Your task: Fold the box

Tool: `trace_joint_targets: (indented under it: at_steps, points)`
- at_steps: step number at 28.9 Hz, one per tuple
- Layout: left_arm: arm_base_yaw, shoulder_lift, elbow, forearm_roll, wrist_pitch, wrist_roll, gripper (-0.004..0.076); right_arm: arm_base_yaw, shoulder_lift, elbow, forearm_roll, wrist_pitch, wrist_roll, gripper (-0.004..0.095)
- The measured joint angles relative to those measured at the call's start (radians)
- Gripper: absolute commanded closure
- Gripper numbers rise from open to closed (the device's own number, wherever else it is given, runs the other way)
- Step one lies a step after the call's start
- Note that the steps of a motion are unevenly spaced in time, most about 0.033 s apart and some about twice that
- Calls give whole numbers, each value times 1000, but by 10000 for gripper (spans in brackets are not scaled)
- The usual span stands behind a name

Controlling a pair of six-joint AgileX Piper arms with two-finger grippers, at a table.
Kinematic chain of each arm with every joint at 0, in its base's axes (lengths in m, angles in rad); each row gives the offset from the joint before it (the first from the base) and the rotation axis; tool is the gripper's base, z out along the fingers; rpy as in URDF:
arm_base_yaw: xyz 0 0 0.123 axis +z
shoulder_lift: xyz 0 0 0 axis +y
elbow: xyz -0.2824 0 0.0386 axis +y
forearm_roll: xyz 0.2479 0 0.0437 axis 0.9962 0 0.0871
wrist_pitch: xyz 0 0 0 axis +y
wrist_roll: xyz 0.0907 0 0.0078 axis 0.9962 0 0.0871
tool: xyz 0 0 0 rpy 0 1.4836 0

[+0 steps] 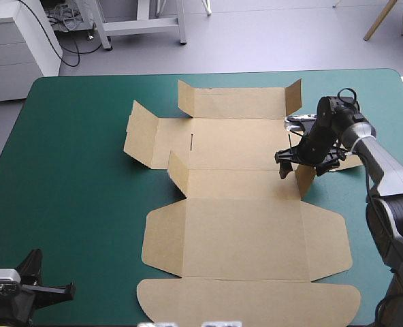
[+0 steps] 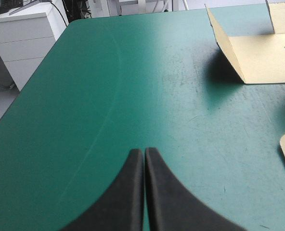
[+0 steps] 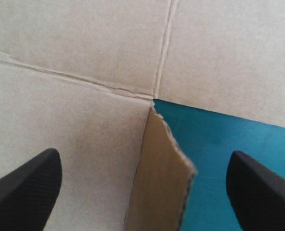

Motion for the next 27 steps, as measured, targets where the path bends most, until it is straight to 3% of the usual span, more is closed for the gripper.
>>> trace_joint_targets:
  at_steps: [2,5,6,16,22,27]
  points:
    - [0,0,0,0,-1,0,734,0,-1,0,0,0,5,444]
    - [0,0,0,0,-1,0,734,0,-3,0,0,3,13,848]
    - [0,0,0,0,-1,0,734,0,-4,1,-1,3,15,923]
    - [0,0,0,0,-1,0,734,0,-40,1,3,6,3,912]
    - [0,0,0,0,-1,0,734,10,-40,1,56,4,-109,912]
    - [0,0,0,0,-1,0,734,80,-40,1,55,3,-232,912]
